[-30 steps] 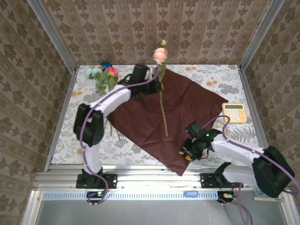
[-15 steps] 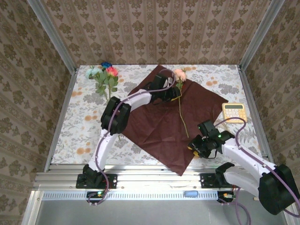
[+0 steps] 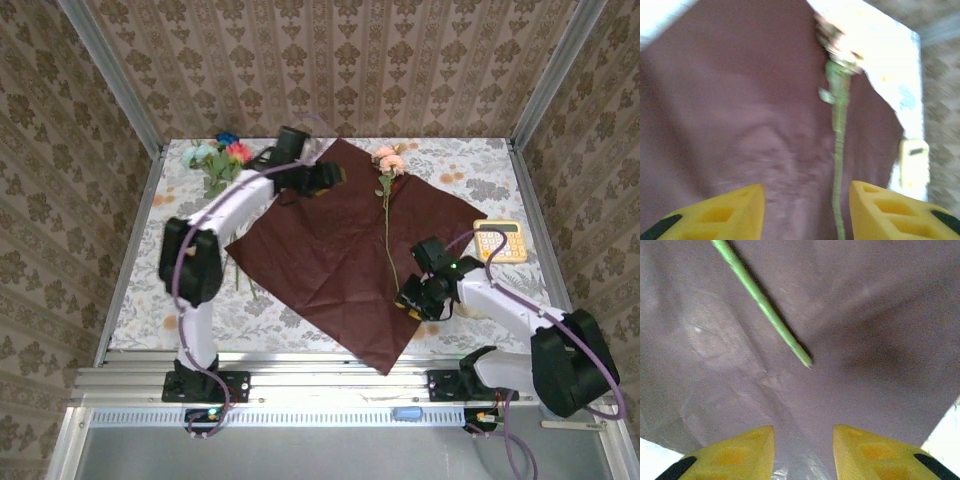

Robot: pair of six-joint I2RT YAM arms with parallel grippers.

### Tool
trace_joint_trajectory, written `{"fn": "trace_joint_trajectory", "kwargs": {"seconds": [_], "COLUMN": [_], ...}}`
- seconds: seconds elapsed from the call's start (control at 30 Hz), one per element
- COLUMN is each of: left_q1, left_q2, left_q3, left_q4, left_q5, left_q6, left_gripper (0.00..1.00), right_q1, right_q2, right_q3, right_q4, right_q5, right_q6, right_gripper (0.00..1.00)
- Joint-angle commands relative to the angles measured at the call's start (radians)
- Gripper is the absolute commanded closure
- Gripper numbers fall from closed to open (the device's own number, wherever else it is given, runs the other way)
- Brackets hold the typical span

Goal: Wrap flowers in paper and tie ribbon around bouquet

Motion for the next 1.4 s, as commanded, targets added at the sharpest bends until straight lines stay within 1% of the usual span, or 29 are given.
{"fn": "trace_joint_trajectory", "kwargs": {"seconds": [0.0, 0.1, 0.2, 0.27, 0.37, 0.5, 0.6, 0.73, 0.87, 1.0, 1.37], "left_q1": [0.136, 0.258, 0.336, 0.363, 0.376, 0.379, 0.361, 0.324, 0.295, 0.276, 0.251], "left_q2": [-0.025, -0.031, 0.001, 0.025, 0.070, 0.151, 0.189, 0.260, 0.303, 0.306, 0.279], "left_q3": [-0.101, -0.149, -0.173, -0.182, -0.170, -0.109, -0.074, 0.001, 0.048, 0.037, -0.061], "left_q4": [-0.262, -0.307, -0.314, -0.304, -0.287, -0.282, -0.266, -0.302, -0.339, -0.349, -0.318], "left_q5": [-0.132, -0.175, -0.160, -0.140, -0.140, -0.121, -0.120, -0.151, -0.226, -0.269, -0.273], "left_q6": [0.183, 0.259, 0.303, 0.313, 0.325, 0.303, 0.310, 0.330, 0.335, 0.335, 0.346], "left_gripper": [0.60, 0.66, 0.71, 0.71, 0.70, 0.70, 0.69, 0.70, 0.71, 0.70, 0.77], "right_q1": [-0.003, -0.001, 0.002, 0.006, 0.010, 0.015, 0.016, 0.017, 0.018, 0.017, 0.018], "right_q2": [0.064, 0.128, 0.168, 0.182, 0.189, 0.192, 0.194, 0.197, 0.205, 0.210, 0.210], "right_q3": [0.054, 0.077, 0.092, 0.102, 0.109, 0.111, 0.110, 0.113, 0.120, 0.124, 0.116], "right_q4": [0.005, 0.025, 0.038, 0.034, 0.031, 0.027, 0.024, 0.024, 0.024, 0.024, 0.025], "right_q5": [0.046, 0.038, 0.027, 0.026, 0.027, 0.029, 0.030, 0.033, 0.031, 0.030, 0.024], "right_q6": [-0.082, -0.095, -0.097, -0.099, -0.100, -0.092, -0.086, -0.083, -0.082, -0.081, -0.082], "right_gripper": [0.63, 0.64, 0.64, 0.64, 0.64, 0.64, 0.64, 0.65, 0.64, 0.64, 0.64]}}
